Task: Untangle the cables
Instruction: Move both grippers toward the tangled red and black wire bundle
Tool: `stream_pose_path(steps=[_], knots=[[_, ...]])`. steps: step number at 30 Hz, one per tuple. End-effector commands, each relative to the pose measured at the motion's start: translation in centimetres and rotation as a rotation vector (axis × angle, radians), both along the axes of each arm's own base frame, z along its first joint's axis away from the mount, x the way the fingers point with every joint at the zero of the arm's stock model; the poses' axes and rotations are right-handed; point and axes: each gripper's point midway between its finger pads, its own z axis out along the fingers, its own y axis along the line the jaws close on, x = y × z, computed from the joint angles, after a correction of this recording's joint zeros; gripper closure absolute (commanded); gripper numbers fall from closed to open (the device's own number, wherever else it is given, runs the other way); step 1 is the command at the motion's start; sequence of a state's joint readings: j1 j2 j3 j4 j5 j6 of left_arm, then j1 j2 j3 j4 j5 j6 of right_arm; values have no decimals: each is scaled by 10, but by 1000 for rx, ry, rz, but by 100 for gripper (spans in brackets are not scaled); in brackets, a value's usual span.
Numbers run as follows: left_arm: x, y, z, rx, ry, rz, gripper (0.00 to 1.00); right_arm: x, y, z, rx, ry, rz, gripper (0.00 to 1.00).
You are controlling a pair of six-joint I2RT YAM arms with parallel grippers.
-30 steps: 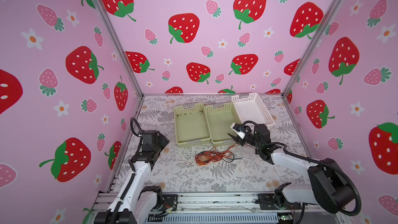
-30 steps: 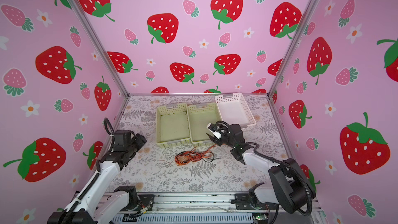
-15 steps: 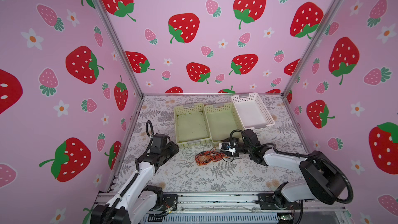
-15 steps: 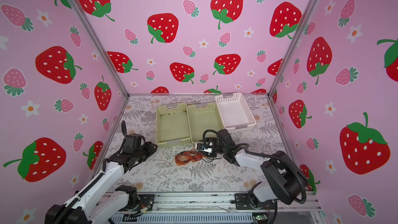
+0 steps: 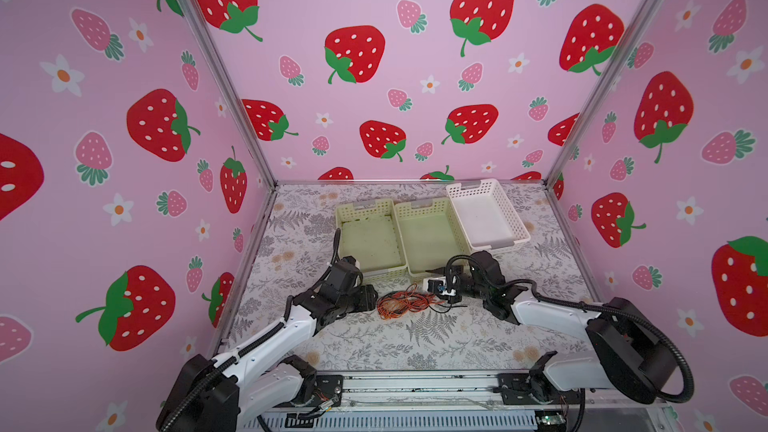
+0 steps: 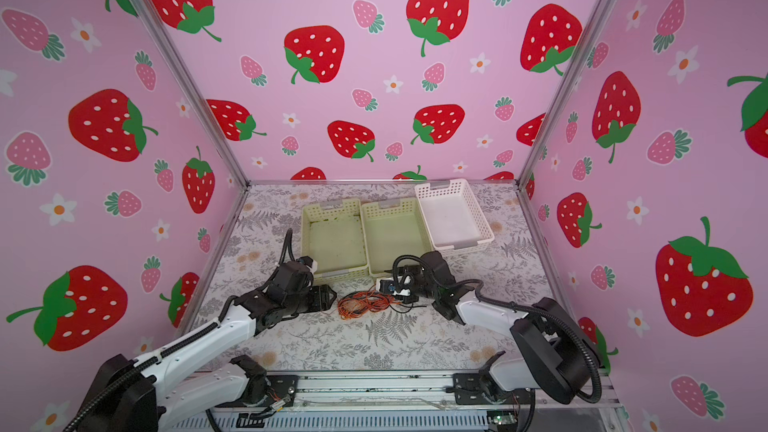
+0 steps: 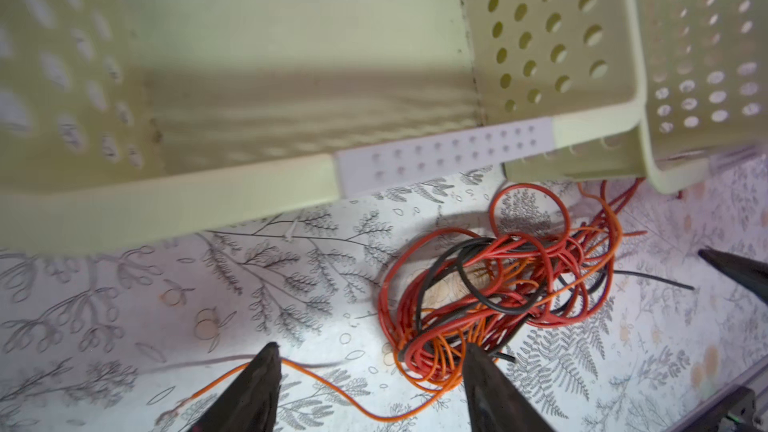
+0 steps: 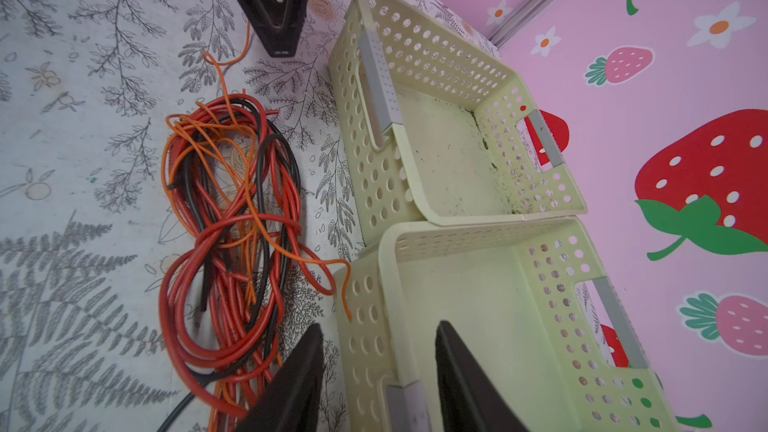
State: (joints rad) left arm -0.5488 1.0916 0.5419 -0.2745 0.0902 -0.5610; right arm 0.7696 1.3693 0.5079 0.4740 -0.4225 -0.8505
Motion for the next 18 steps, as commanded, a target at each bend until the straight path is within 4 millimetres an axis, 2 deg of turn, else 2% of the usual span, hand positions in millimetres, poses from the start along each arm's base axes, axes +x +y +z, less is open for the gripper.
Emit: stream_pose_path(steps=[1,7,12,18], knots=[[17,-21,26,34,-107,-128,30,-13,4,-4,-42,-101,71,61],[22,-21,31,80,-124,-152,30,-14,16,-20,-128,-161,105,63],[25,-12,39,101,-172,-121,30,-15,21,-27,-157,-180,136,63],[28,-8,47,120,-216,-117,29,-7,26,-38,-218,-232,129,65]])
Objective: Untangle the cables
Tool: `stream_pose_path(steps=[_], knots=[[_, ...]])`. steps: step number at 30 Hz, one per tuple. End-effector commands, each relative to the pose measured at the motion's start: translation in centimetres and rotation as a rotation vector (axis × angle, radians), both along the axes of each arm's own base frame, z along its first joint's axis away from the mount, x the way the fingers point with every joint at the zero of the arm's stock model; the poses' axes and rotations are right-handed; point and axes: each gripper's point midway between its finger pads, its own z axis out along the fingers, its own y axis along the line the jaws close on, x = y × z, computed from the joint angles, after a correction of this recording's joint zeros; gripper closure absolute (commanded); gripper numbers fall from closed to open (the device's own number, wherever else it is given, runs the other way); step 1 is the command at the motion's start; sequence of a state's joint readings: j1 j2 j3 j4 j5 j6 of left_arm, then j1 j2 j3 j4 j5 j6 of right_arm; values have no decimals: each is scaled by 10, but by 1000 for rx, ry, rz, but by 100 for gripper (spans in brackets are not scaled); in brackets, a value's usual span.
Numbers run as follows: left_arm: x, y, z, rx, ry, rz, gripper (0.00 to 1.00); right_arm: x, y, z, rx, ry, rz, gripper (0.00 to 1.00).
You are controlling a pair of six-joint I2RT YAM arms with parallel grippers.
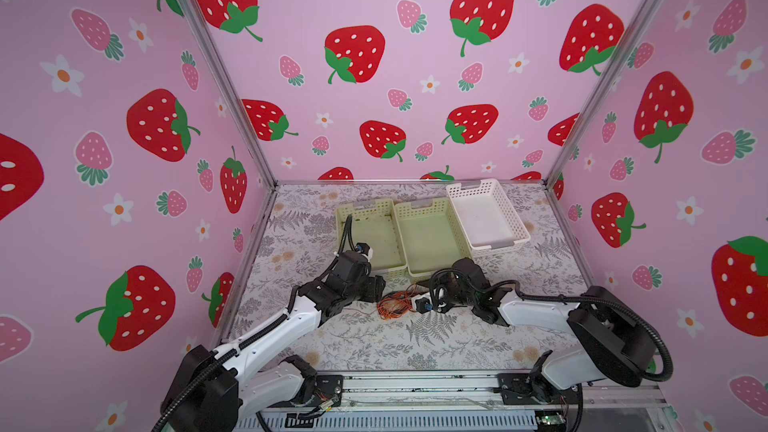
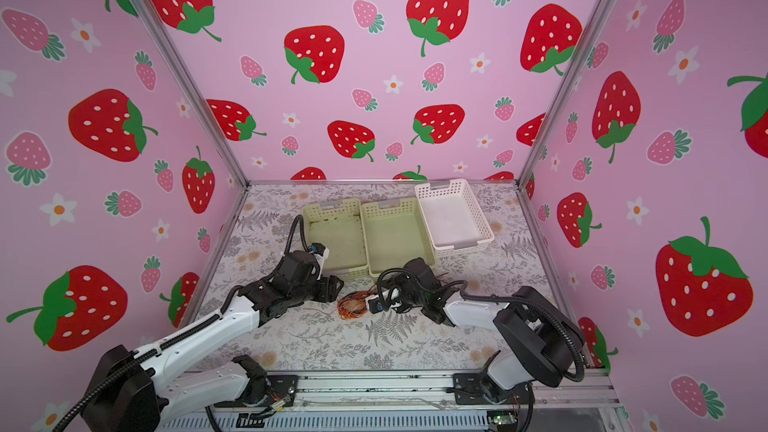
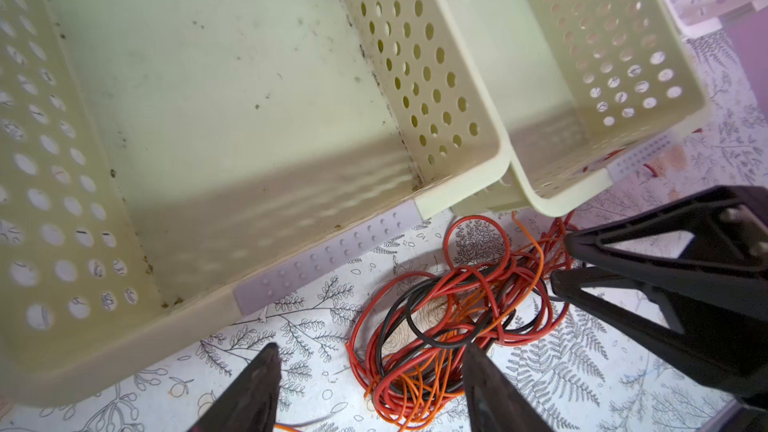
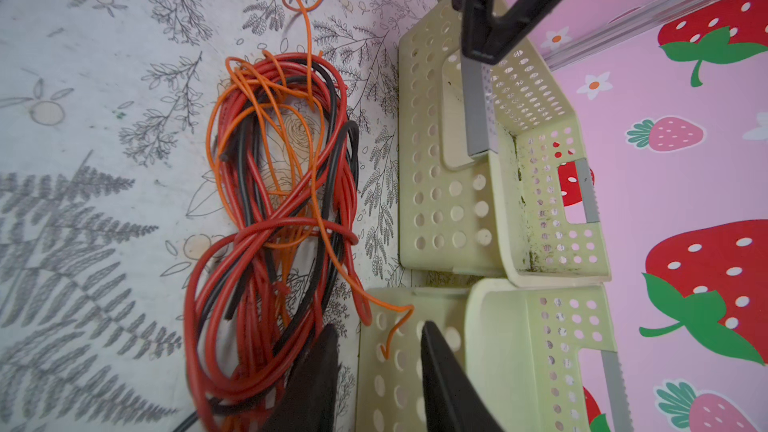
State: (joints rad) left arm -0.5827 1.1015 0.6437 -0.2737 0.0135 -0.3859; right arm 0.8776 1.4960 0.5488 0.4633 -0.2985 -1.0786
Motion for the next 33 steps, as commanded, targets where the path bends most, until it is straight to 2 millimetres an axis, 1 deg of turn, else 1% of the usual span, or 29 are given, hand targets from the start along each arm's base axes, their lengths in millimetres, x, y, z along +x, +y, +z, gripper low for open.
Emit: stream_pose_path(steps=[1,6,11,16,21,26,33], knots=[[5,4,10,28,-44,1,29,5,7,-2,-44,-73,17,65],[5,4,9,33,-47,-3,29,11,9,-7,-62,-118,6,65],[6,3,9,35,-52,-7,29,15,15,-3,-51,-143,4,67],[6,3,9,40,-53,-14,29,12,21,-3,-48,-143,24,69],[6,2,8,46,-54,-26,29,11,25,-1,-41,-136,30,74],[7,0,6,52,-47,-33,29,9,24,-10,-72,-120,42,79],[8,-2,6,57,-43,-46,29,10,23,-19,-95,-108,41,80]])
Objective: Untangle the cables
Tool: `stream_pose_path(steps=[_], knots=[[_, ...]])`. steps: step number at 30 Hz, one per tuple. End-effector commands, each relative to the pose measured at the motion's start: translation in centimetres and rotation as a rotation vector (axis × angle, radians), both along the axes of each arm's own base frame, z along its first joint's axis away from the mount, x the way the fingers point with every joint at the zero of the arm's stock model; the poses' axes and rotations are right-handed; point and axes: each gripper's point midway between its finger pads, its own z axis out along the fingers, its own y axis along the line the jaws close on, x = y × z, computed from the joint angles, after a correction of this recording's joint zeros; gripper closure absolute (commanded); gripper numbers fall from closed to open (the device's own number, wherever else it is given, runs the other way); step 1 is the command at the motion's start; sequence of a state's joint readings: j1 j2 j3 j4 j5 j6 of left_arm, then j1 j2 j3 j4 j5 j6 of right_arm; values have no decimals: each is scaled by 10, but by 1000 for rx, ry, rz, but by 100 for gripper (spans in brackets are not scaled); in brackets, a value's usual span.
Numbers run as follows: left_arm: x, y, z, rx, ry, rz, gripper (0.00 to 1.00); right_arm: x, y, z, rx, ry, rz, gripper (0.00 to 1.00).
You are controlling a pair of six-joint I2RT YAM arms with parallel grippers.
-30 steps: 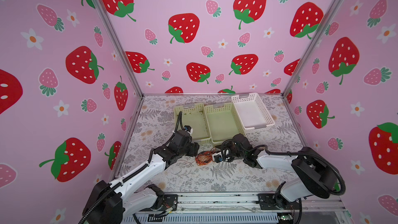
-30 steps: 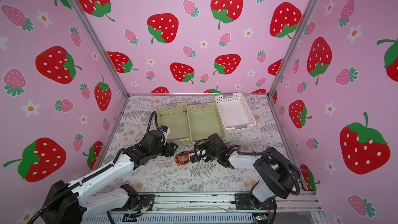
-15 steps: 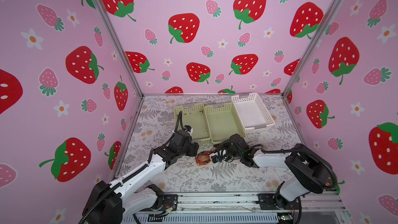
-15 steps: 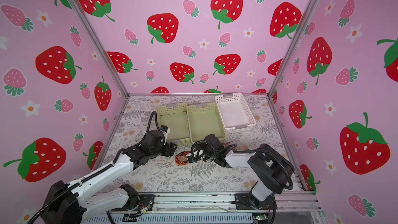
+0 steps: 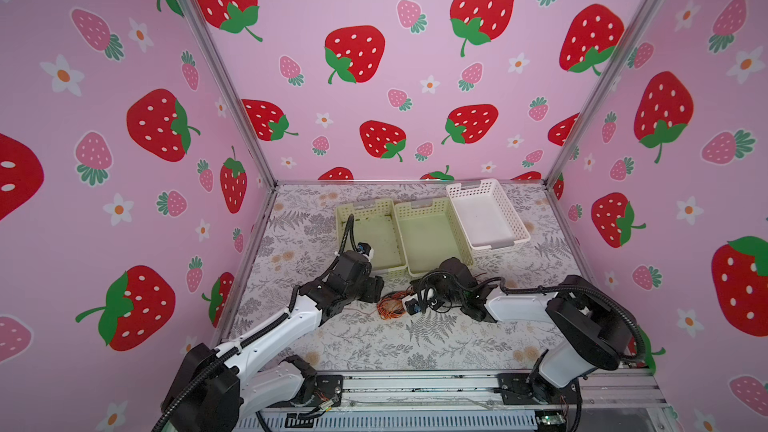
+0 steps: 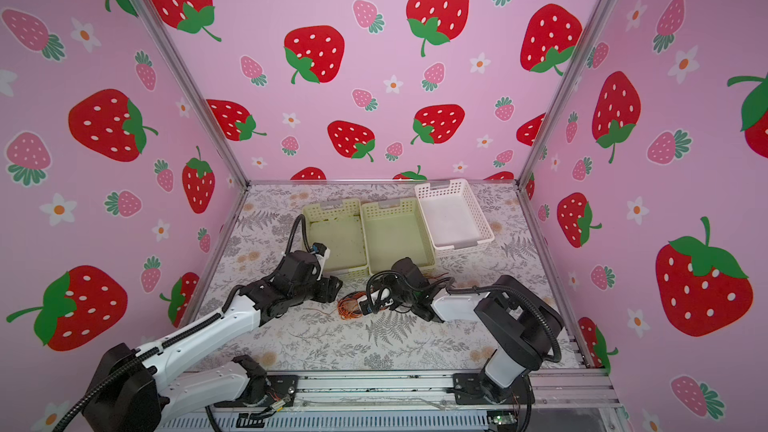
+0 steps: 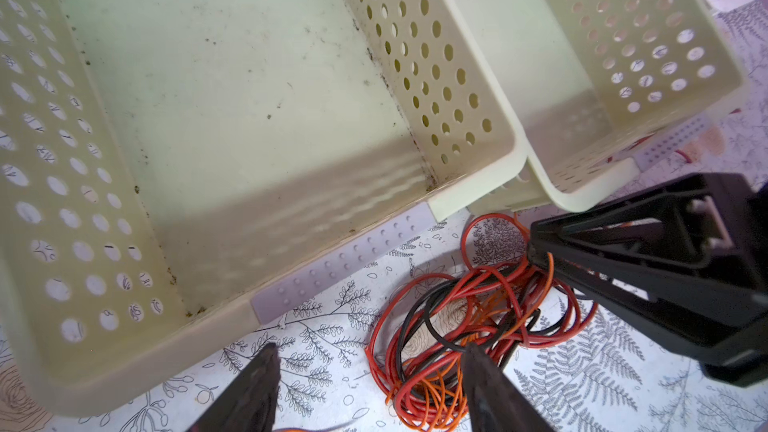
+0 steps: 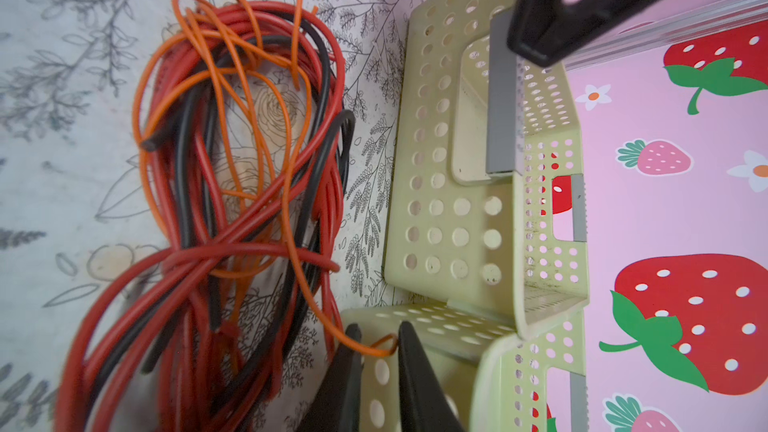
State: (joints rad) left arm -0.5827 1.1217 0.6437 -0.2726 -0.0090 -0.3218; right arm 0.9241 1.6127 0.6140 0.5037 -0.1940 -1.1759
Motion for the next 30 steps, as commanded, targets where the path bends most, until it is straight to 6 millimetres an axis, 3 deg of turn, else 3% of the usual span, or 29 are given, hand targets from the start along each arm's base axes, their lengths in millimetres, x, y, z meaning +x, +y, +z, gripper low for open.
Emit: stream_pose_path(steps=[1,9,13,21,24,30], knots=[[6,-5,11,-2,-23,-13,29,-2,6,-7,-24,12,22,83],[5,-8,11,-1,-5,-28,29,-2,11,-4,-6,12,29,100],[5,-11,13,3,-13,-60,28,0,12,23,73,-3,2,100],[11,-23,27,7,-97,-166,28,4,-2,100,269,-95,-57,100],[8,-37,30,-31,-125,-248,29,-1,-8,107,261,-124,-36,100],[10,-63,14,-61,-78,-313,27,-6,-13,109,282,-133,-35,100]])
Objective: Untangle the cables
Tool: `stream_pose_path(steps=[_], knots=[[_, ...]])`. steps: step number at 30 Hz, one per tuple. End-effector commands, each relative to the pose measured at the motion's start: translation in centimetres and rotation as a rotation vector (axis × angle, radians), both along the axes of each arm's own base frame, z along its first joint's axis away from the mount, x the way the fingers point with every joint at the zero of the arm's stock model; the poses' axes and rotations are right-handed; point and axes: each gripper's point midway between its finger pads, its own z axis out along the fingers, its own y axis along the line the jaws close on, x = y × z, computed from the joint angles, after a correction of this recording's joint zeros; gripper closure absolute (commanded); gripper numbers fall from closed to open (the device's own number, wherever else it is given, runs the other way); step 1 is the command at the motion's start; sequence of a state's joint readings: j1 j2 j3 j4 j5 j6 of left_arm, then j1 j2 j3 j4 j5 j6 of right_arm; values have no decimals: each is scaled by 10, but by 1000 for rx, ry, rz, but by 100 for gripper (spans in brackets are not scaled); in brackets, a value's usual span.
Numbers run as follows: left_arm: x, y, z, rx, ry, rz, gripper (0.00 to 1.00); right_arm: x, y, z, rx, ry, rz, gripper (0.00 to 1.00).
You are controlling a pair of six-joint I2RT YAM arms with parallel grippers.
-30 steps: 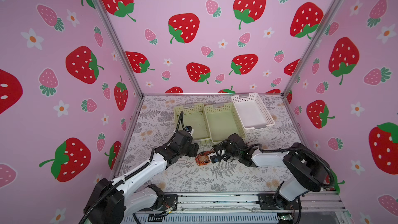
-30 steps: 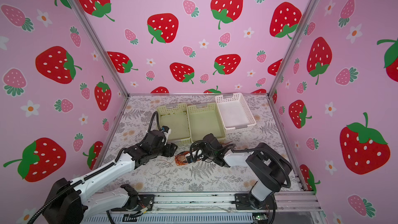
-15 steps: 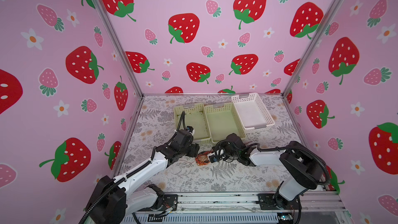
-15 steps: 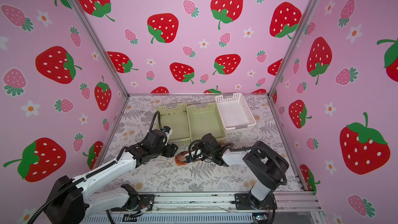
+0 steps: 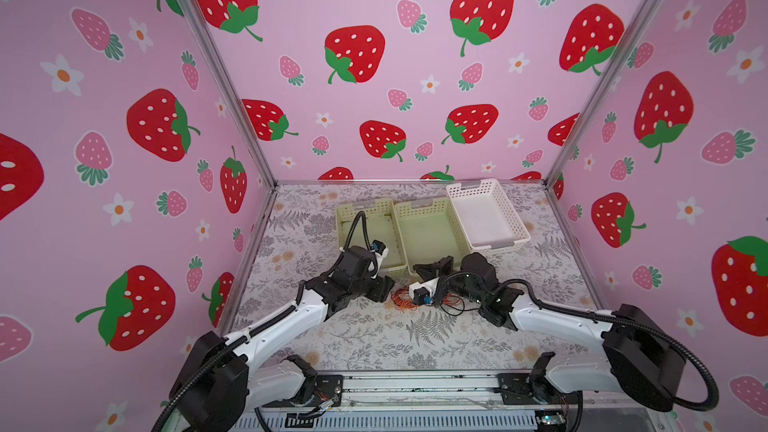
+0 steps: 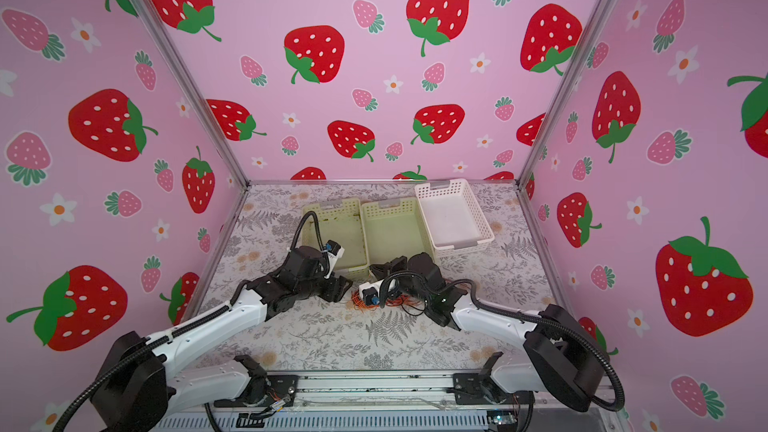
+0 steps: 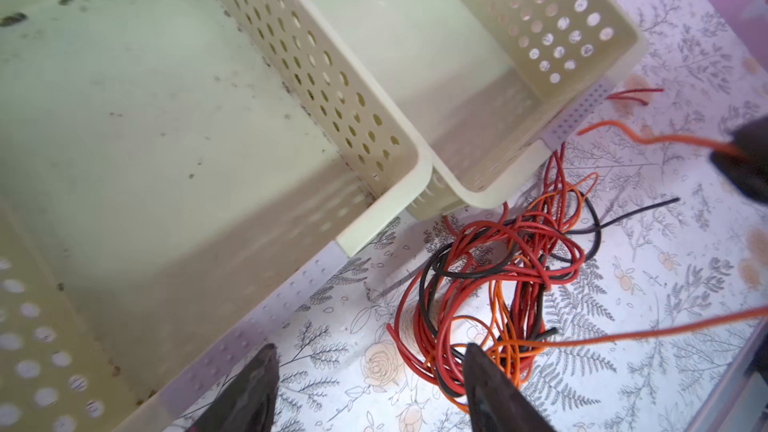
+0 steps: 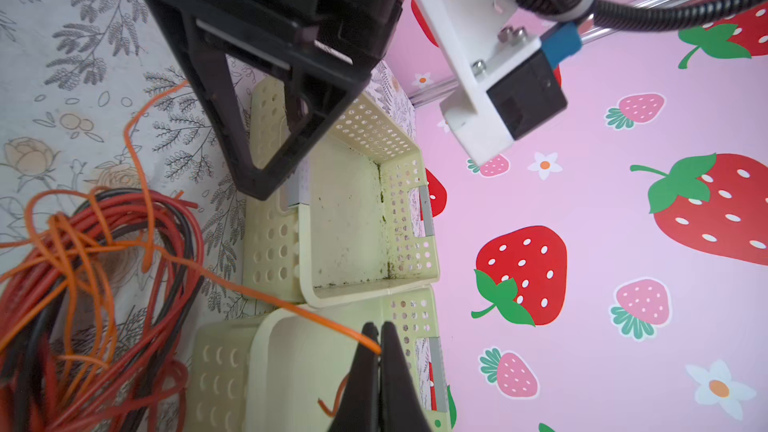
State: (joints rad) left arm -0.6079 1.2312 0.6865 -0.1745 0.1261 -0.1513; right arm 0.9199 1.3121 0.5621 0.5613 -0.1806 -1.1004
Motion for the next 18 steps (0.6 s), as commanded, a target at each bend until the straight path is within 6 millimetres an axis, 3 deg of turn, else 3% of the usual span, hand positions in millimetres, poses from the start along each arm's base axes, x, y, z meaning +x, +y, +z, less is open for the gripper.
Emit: stream_pose_path(steps=[1,10,18], knots=[[5,-26,12,-68,-22,-84,27,-5,-4,3,23,-12,15,100],[5,-43,-12,-111,38,-116,25,-7,-9,5,35,-36,12,100],[-9,-60,-37,-113,145,-219,25,-9,-10,-2,14,-38,16,100]])
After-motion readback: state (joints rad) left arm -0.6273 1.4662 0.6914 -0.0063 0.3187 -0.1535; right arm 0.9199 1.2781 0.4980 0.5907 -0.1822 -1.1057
